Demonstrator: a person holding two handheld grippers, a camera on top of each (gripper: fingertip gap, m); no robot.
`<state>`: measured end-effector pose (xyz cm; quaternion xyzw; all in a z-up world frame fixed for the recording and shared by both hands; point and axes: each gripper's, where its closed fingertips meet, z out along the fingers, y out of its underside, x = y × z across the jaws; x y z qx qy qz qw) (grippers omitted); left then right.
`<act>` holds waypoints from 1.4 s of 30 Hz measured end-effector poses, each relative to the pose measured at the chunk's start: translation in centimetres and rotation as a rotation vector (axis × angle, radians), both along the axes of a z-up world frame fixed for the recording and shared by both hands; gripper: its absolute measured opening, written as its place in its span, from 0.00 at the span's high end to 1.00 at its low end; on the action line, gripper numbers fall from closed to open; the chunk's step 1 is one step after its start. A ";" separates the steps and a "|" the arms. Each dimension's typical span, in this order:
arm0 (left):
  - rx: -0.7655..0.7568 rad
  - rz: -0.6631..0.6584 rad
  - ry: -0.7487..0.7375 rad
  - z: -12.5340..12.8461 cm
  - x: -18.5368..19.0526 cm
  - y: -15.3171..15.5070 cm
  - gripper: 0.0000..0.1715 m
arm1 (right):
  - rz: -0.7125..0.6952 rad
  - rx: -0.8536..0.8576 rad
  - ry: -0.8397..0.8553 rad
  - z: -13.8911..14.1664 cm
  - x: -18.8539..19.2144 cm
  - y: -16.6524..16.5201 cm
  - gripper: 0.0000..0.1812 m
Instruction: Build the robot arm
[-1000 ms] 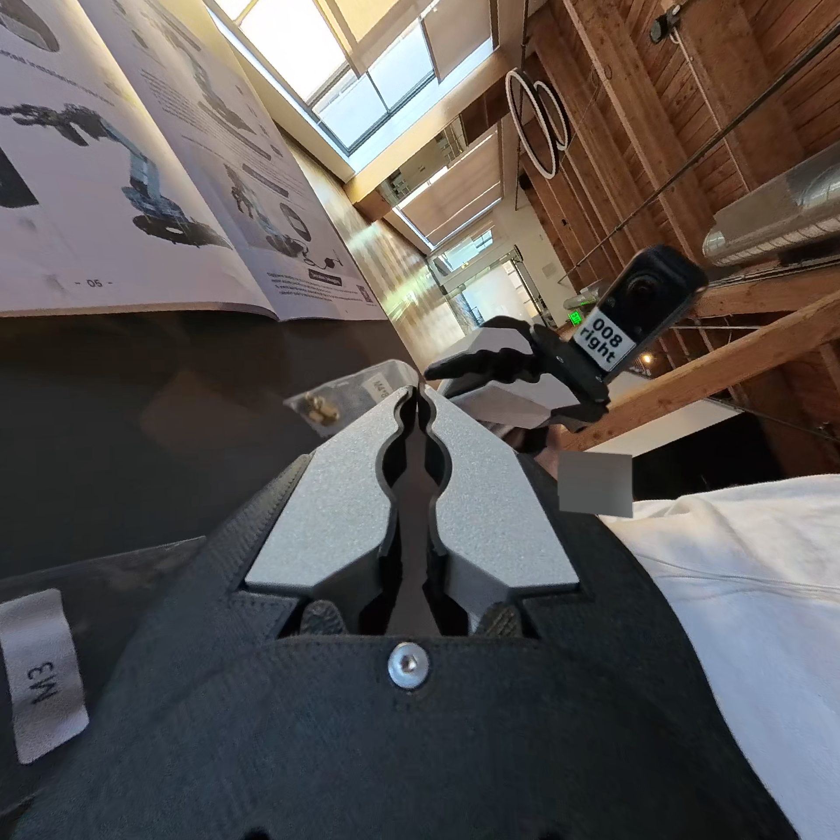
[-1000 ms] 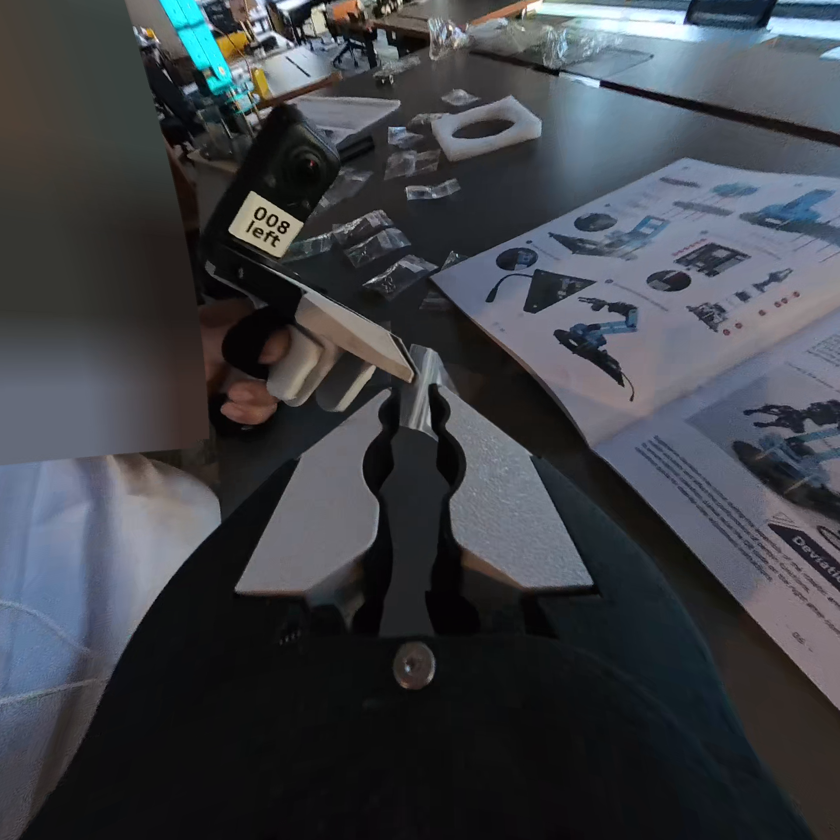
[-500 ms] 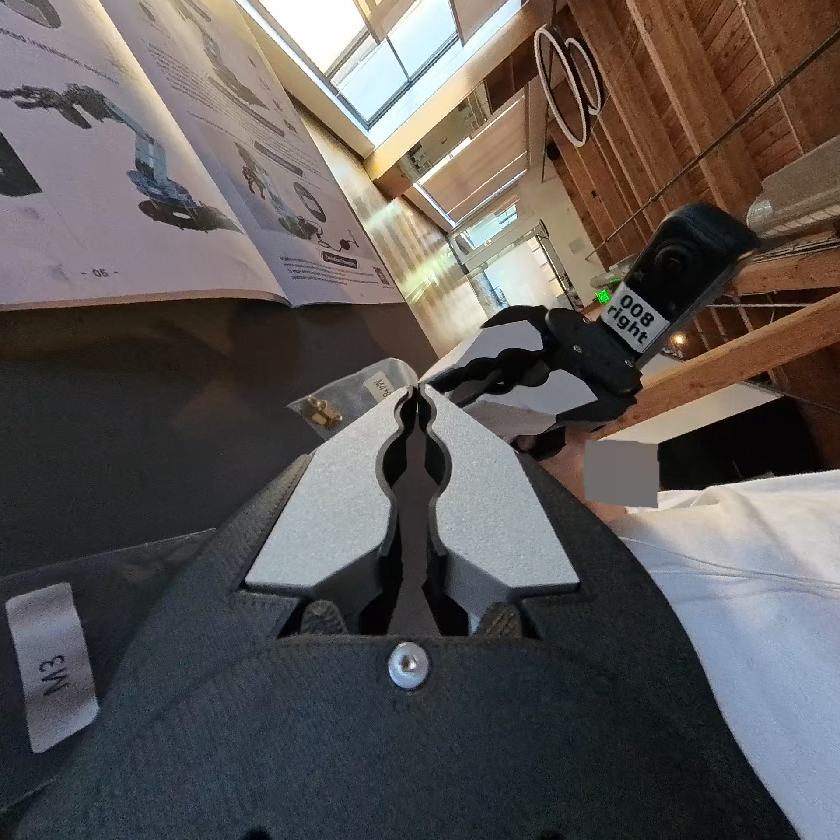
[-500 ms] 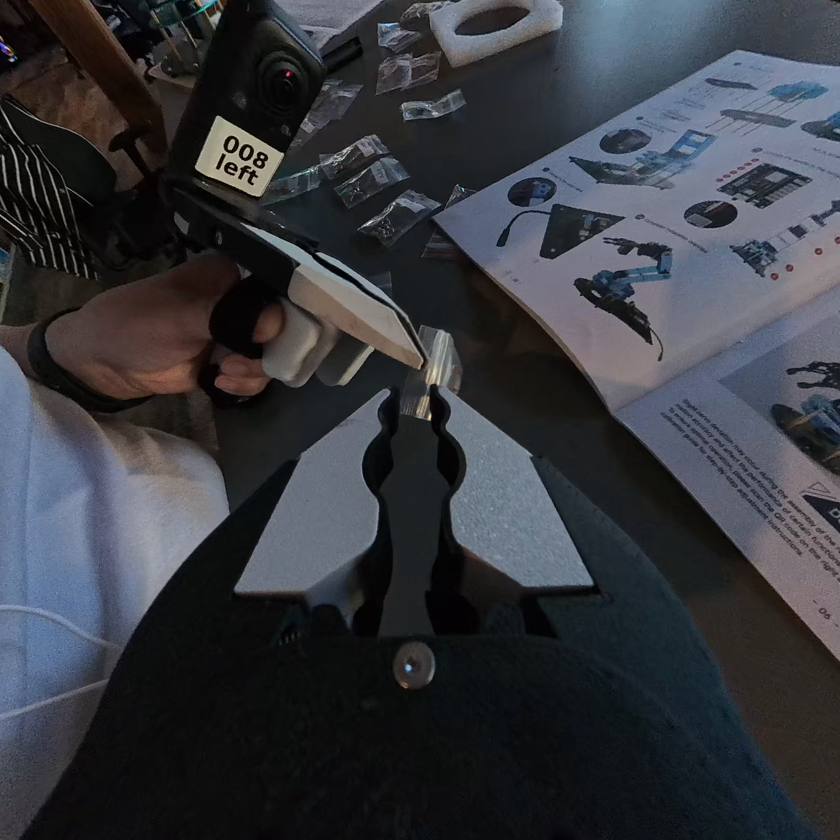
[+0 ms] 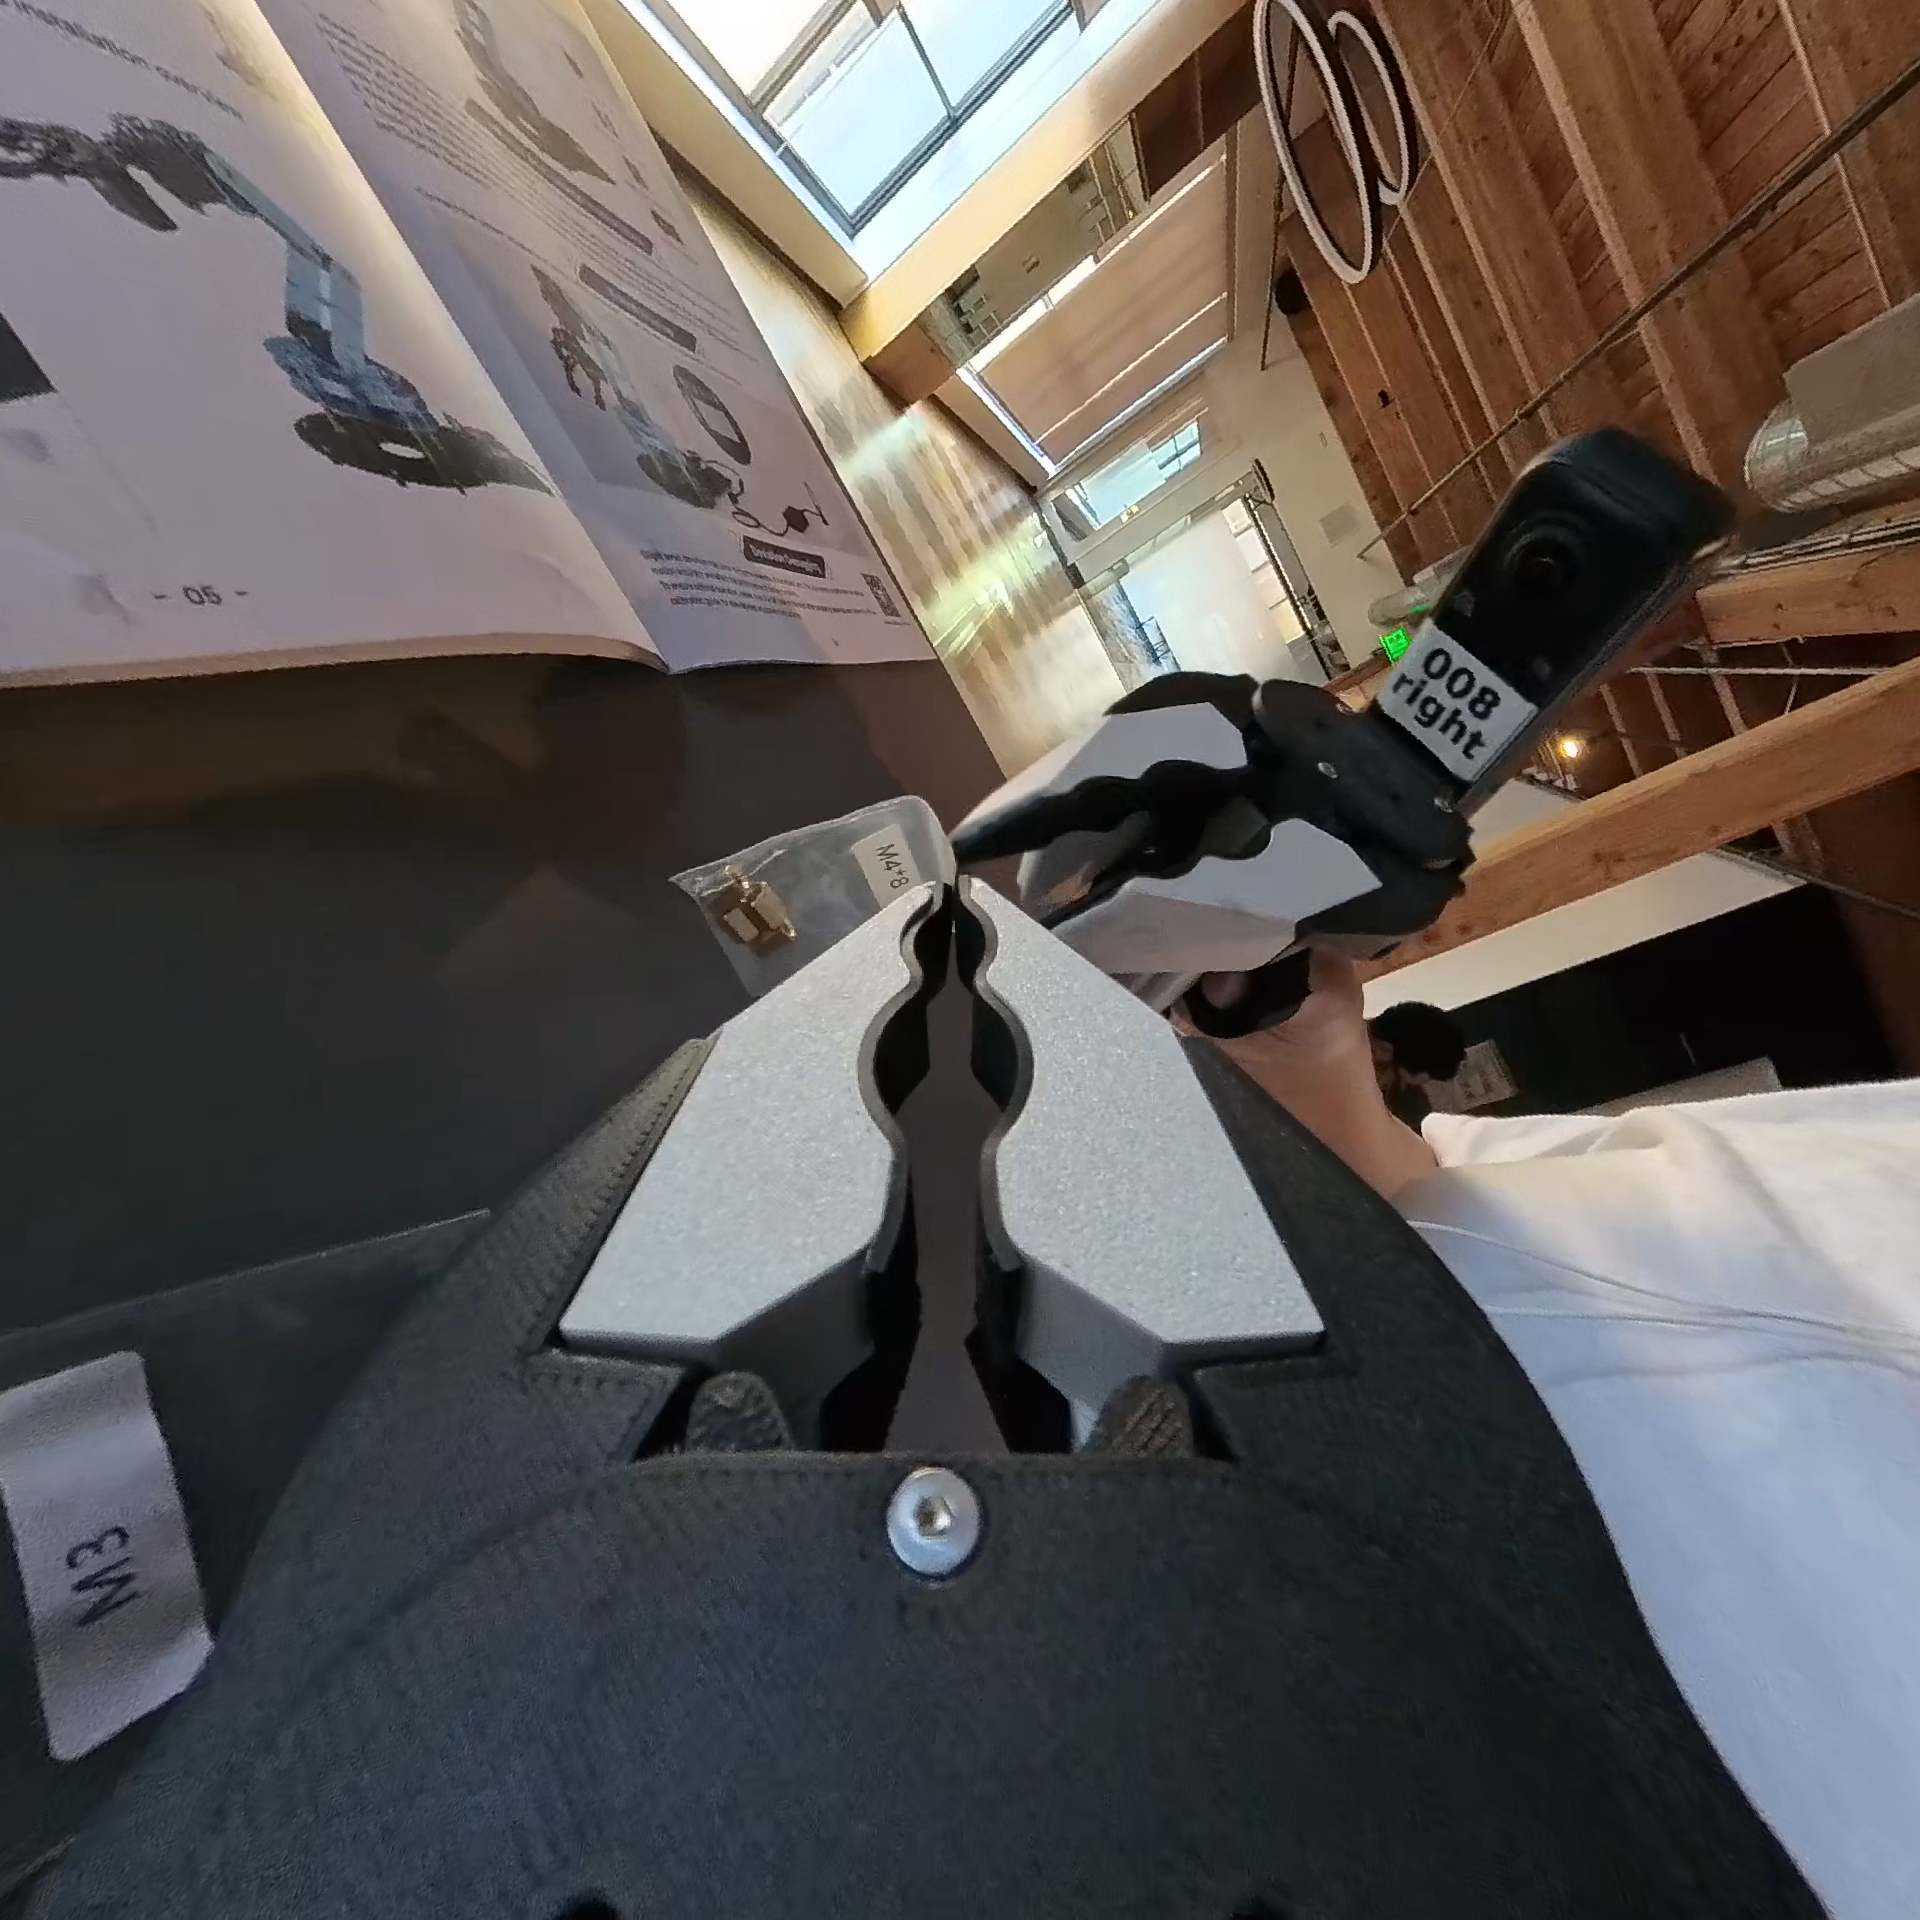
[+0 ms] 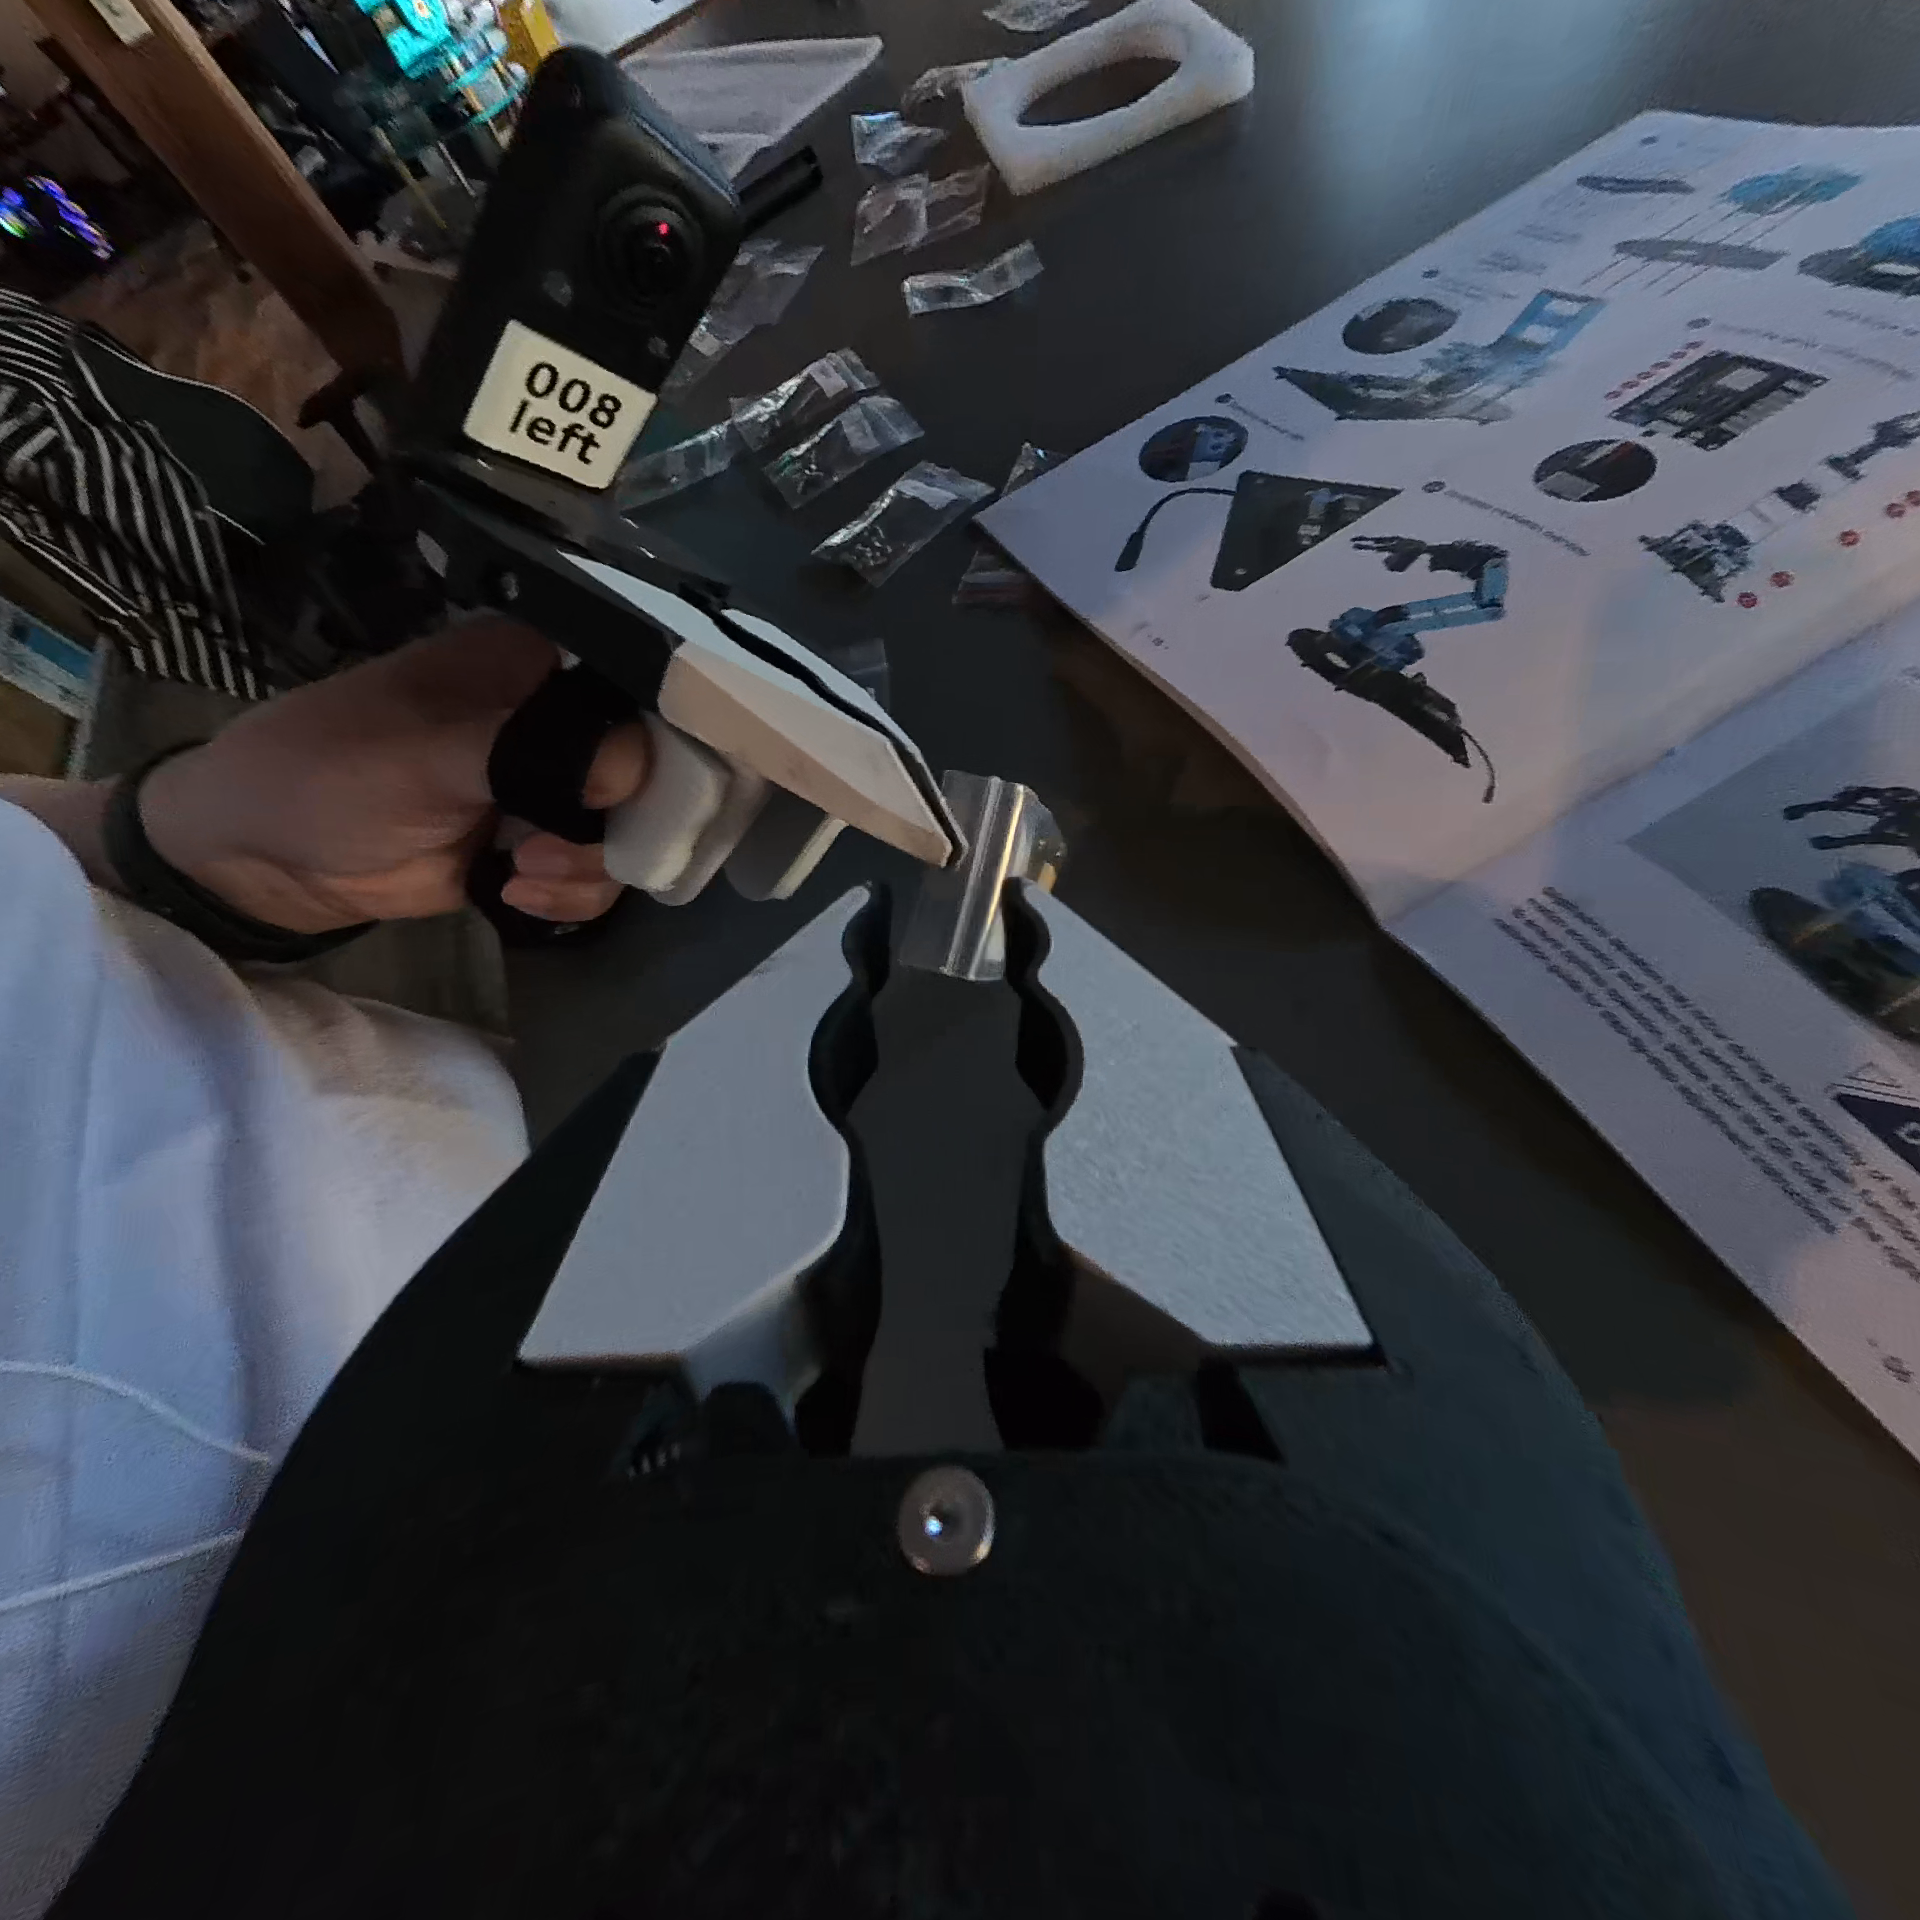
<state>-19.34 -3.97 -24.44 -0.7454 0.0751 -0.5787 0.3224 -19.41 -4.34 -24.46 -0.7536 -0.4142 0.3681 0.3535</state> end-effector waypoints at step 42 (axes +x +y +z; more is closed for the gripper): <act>-0.181 -0.173 -0.034 -1.8 1.5 0.0 1.00 | 0.091 -0.461 0.261 -1.5 0.1 -1.3 0.93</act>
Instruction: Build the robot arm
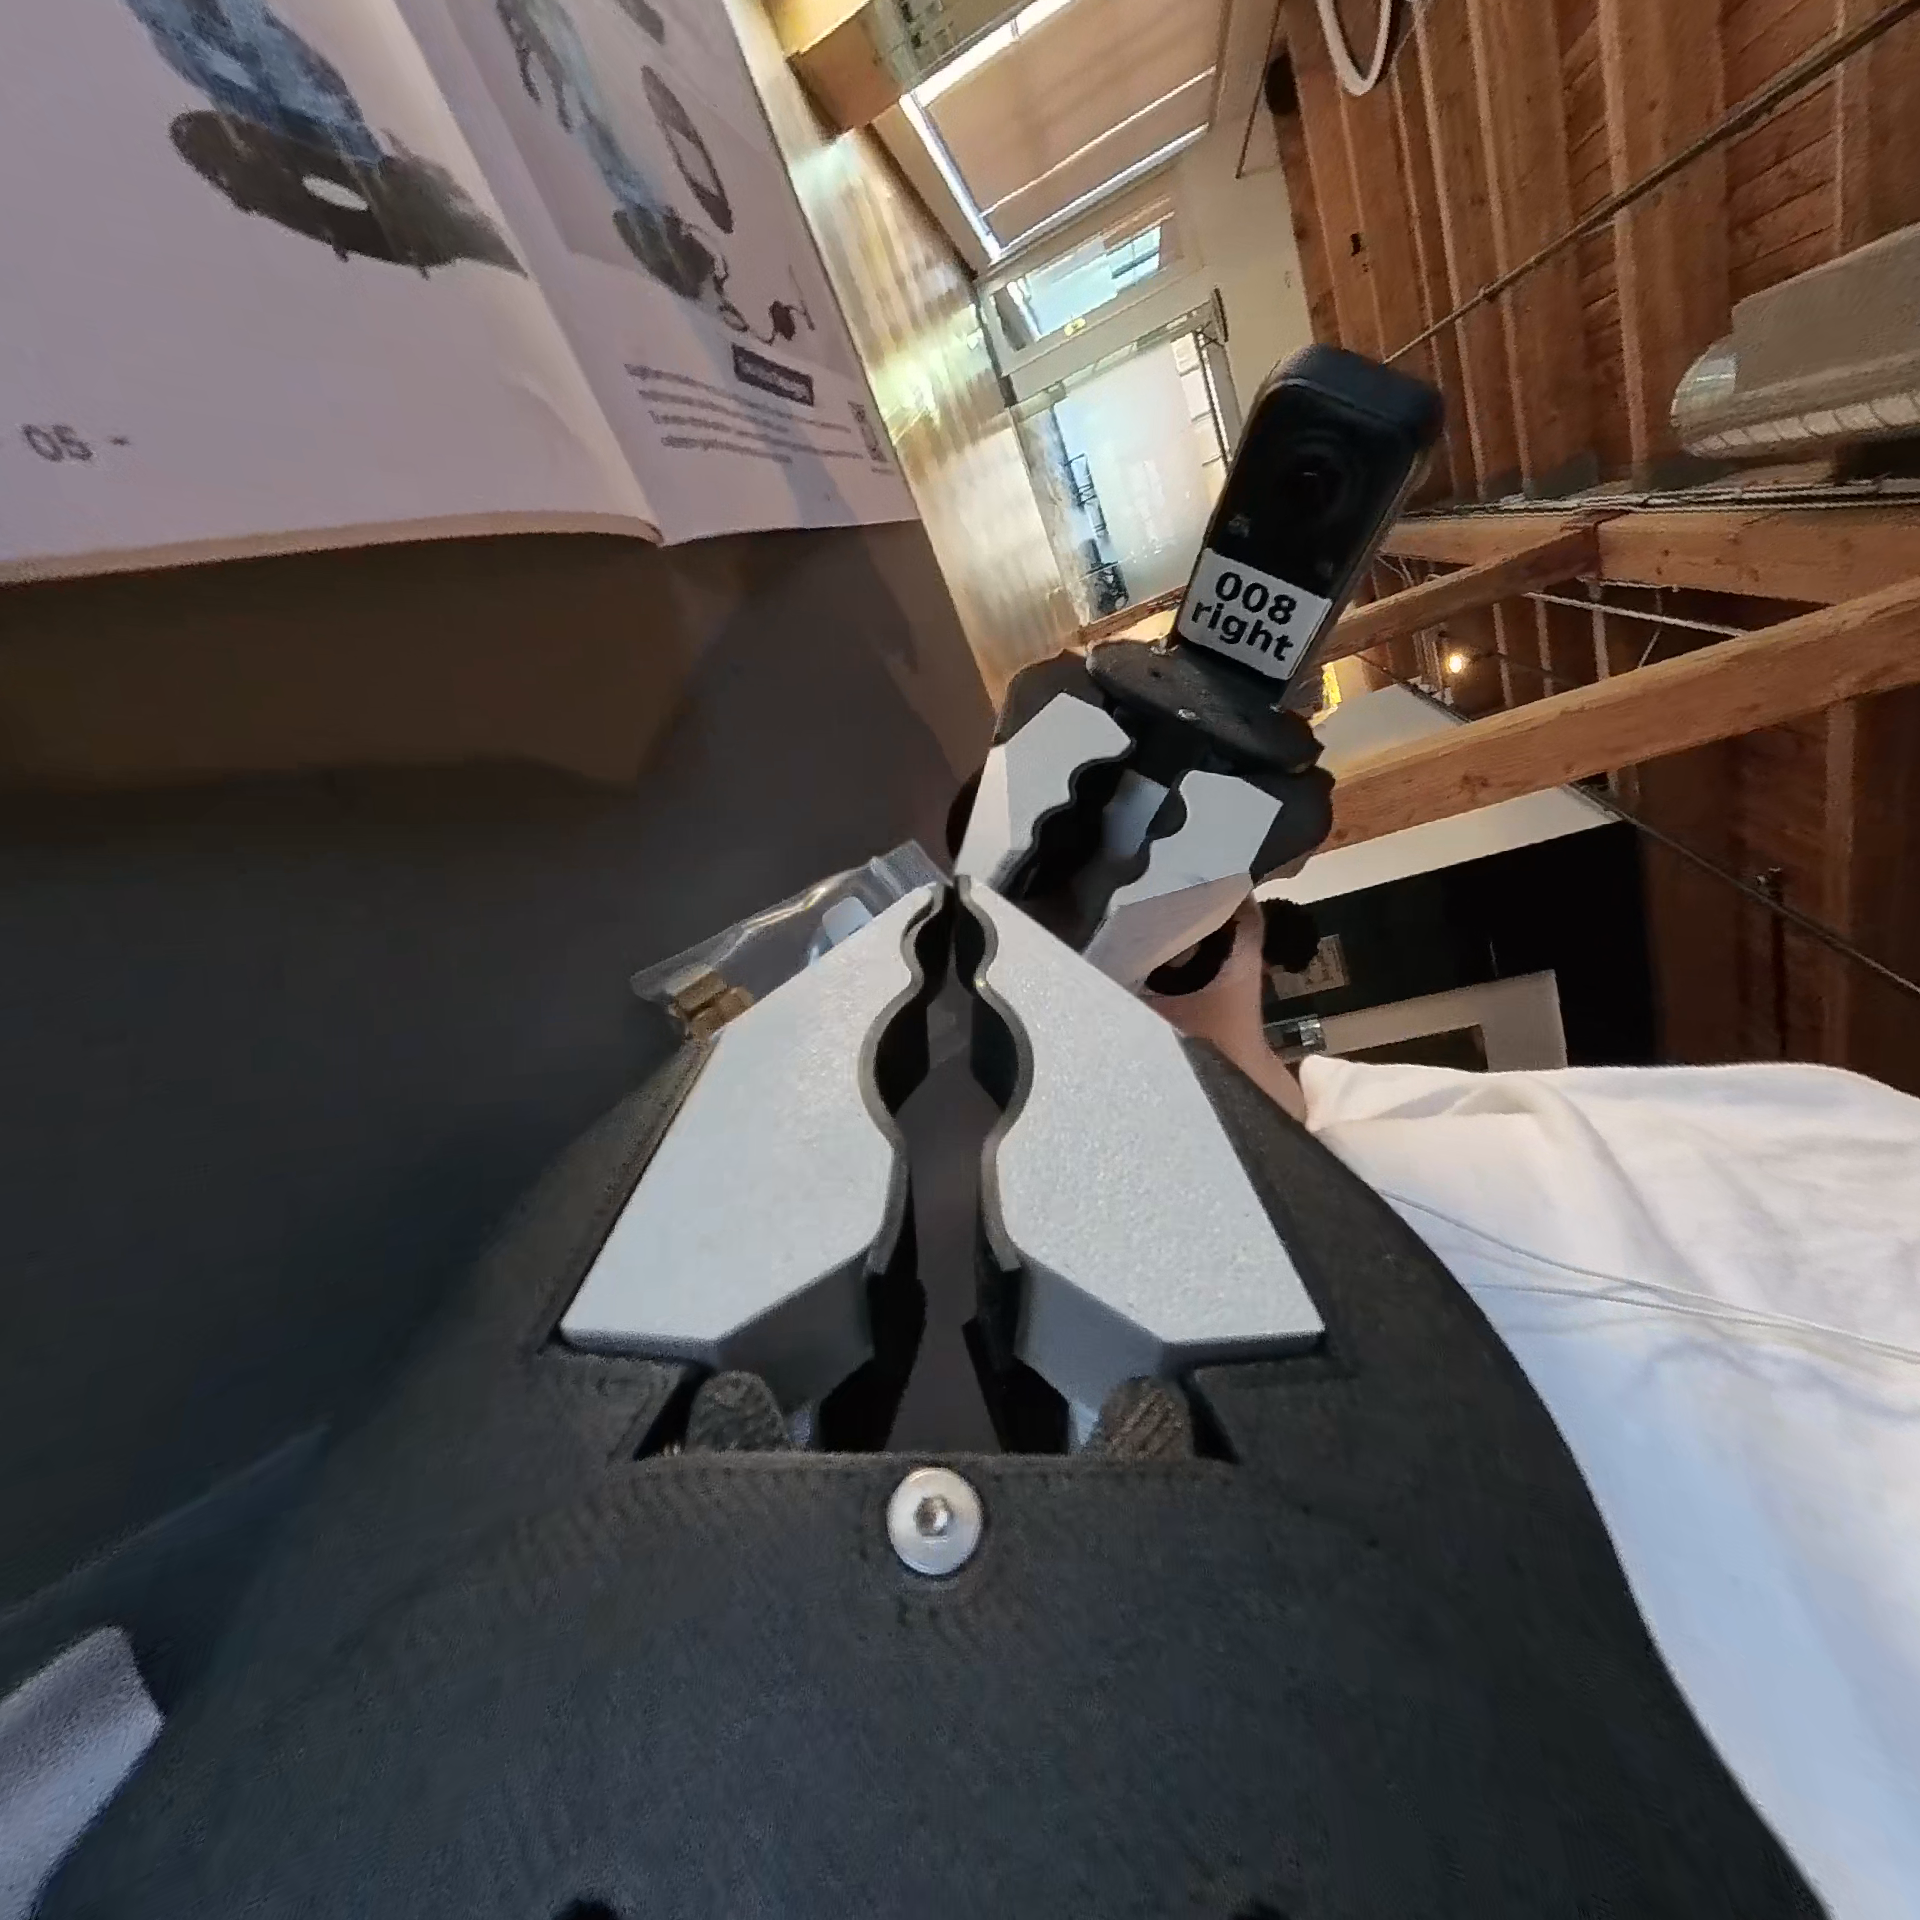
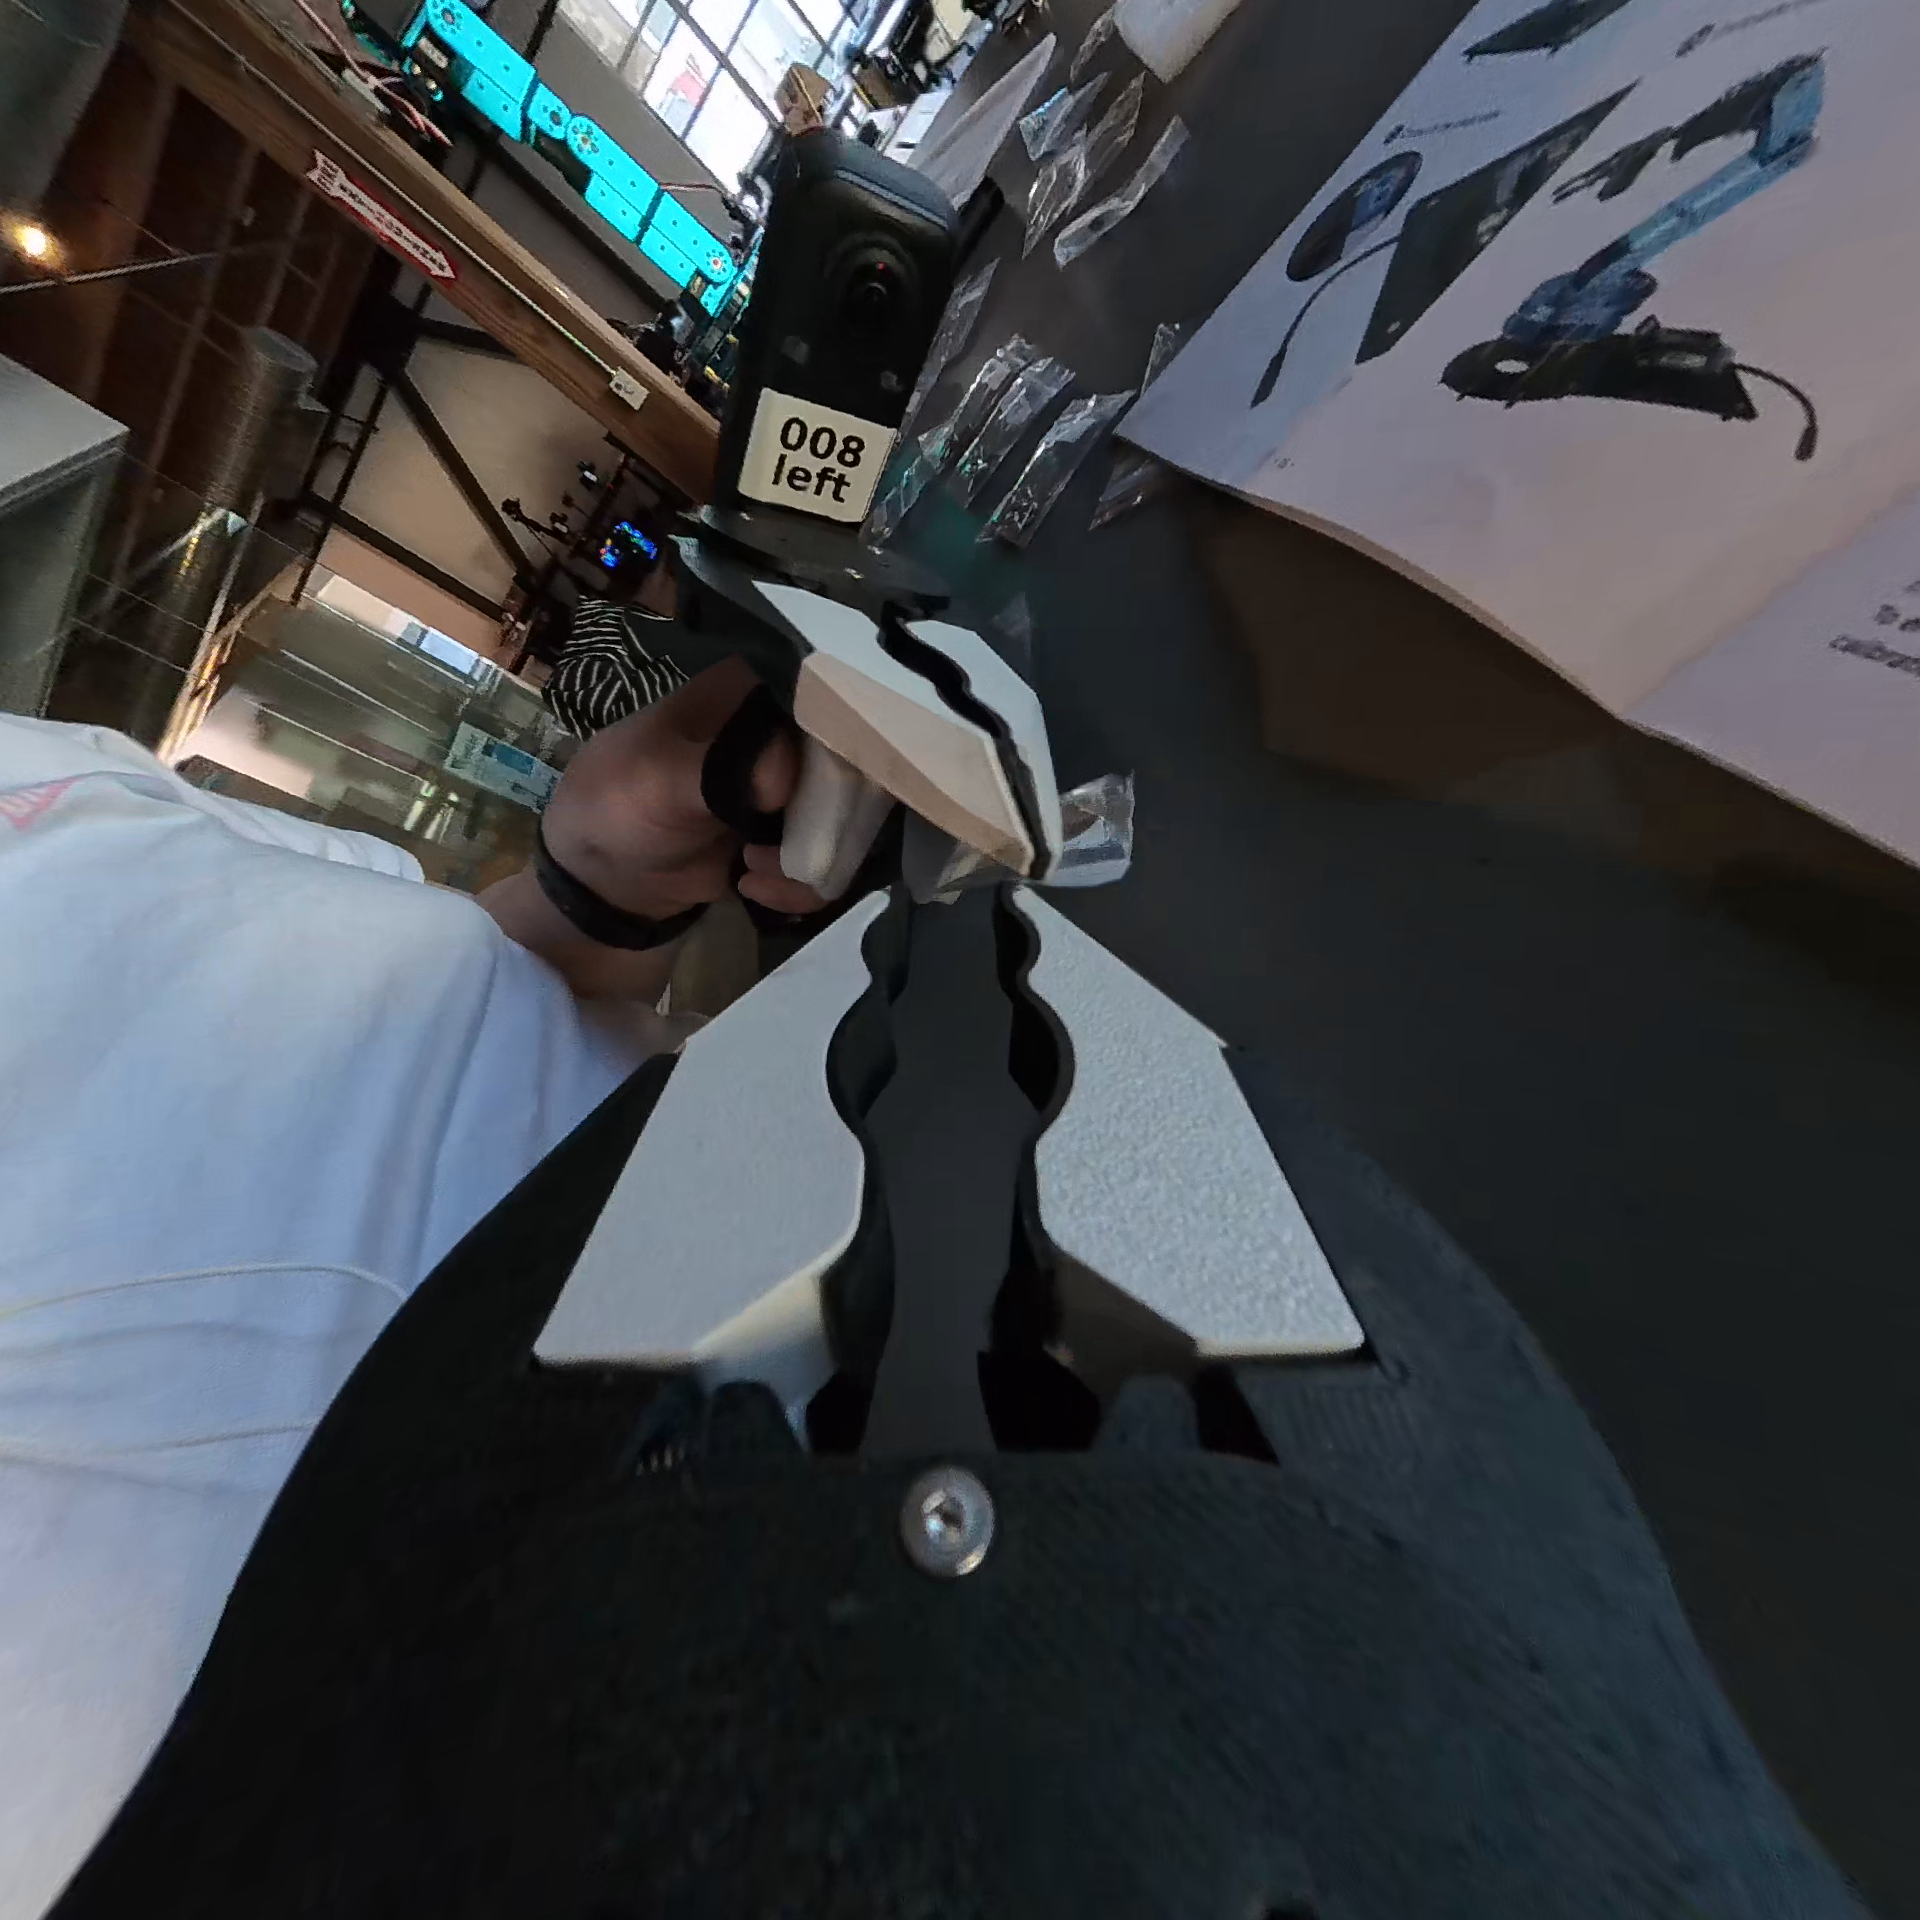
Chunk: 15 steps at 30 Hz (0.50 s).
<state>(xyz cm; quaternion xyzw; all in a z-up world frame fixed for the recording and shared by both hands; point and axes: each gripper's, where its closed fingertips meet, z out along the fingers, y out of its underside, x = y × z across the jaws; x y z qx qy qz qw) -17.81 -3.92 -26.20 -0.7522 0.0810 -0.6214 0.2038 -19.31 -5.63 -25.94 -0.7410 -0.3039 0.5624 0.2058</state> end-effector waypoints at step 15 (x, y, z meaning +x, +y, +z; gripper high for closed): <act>-0.027 -0.033 0.069 -1.1 0.1 -0.3 1.00 | -0.007 -0.001 -0.120 -1.6 0.7 0.4 0.93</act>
